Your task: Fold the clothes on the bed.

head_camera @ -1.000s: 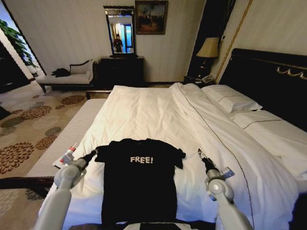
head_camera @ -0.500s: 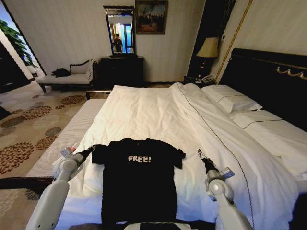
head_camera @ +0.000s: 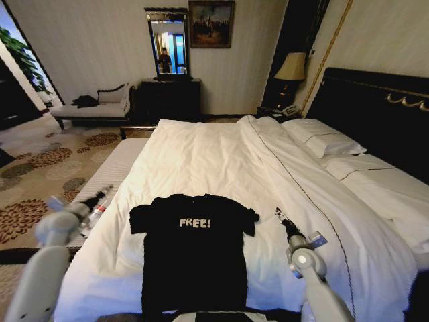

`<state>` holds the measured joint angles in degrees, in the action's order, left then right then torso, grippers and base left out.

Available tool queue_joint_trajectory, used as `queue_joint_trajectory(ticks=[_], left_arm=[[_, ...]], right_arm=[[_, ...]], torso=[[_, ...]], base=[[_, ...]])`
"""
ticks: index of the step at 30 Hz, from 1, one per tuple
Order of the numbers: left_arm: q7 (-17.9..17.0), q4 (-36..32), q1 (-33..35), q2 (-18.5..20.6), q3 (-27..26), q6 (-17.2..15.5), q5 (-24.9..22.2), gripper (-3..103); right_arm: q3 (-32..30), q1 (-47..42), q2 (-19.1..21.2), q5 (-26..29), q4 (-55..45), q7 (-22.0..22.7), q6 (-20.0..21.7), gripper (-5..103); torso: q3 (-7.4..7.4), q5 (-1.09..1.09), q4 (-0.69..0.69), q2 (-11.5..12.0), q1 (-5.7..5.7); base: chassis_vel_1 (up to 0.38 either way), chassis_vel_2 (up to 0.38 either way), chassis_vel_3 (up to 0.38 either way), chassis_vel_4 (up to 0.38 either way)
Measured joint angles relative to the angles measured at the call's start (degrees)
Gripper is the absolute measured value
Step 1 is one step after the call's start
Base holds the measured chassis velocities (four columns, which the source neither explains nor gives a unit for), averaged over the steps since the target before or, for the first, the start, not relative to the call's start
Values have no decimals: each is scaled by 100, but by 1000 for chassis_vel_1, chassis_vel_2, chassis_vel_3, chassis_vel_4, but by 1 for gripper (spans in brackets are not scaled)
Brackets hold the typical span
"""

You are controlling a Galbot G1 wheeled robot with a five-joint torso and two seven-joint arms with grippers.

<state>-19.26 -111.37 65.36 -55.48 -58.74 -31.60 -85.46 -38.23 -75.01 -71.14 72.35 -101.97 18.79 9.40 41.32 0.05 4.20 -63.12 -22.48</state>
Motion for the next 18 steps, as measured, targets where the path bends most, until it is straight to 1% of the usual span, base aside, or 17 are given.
queue_joint_trajectory(ticks=[1, 2, 3, 4, 5, 7, 8, 10, 12, 14, 18], left_arm=[[-1, -204, 81, -2, -123, 6, -147, 82], [-3, -645, 282, -39, -374, 26, -391, 88], [-2, -896, 404, -79, -491, 40, -480, 93], [0, -1318, 623, -170, -659, 70, -584, 97], [0, -1318, 623, -170, -659, 70, -584, 97], [-14, -1908, 919, -344, -811, 99, -720, 100], [-14, -1908, 919, -344, -811, 99, -720, 100], [-33, -2272, 1074, -441, -817, 117, -824, 100], [-54, -2507, 1130, -482, -742, 115, -909, 100], [-65, -2590, 1131, -485, -685, 105, -925, 100], [-167, -2748, 990, -472, -335, 4, -890, 100]], right_arm=[[4, 40, 9, 125, 23, -7, 29, 100], [18, 154, 34, 457, 63, -38, 120, 100], [26, 202, 43, 622, 71, -51, 175, 100], [49, 266, 54, 894, 76, -66, 270, 100], [49, 266, 54, 894, 76, -66, 270, 100], [92, 379, 69, 1256, 122, -81, 417, 100], [92, 379, 69, 1256, 122, -81, 417, 100], [119, 481, 84, 1431, 227, -91, 537, 100], [149, 562, 134, 1492, 338, -124, 647, 100], [162, 586, 173, 1495, 385, -164, 724, 100], [209, 691, 433, 1372, 631, -393, 1253, 100]], torso=[[0, -1, -1, 0, 0], [0, -3, -1, 0, 0], [0, -4, -2, 0, 0], [0, -4, -2, 0, 0], [0, -4, -2, 0, 0], [0, -5, -2, 0, 0], [0, -5, -2, 0, 0], [0, -4, -1, 0, 1], [0, -4, -1, 0, 0], [0, -4, -1, 0, 0], [0, -4, 1, 0, 0]], base=[[0, 0, 0, 0], [0, 0, 0, 0], [0, 0, 0, 0], [0, 0, 0, 0], [0, 0, 0, 0], [0, 0, 0, 0], [0, 0, 0, 0], [0, 0, 0, 0], [0, 0, 0, 0], [0, 0, 0, 0], [0, 0, 0, 0]])
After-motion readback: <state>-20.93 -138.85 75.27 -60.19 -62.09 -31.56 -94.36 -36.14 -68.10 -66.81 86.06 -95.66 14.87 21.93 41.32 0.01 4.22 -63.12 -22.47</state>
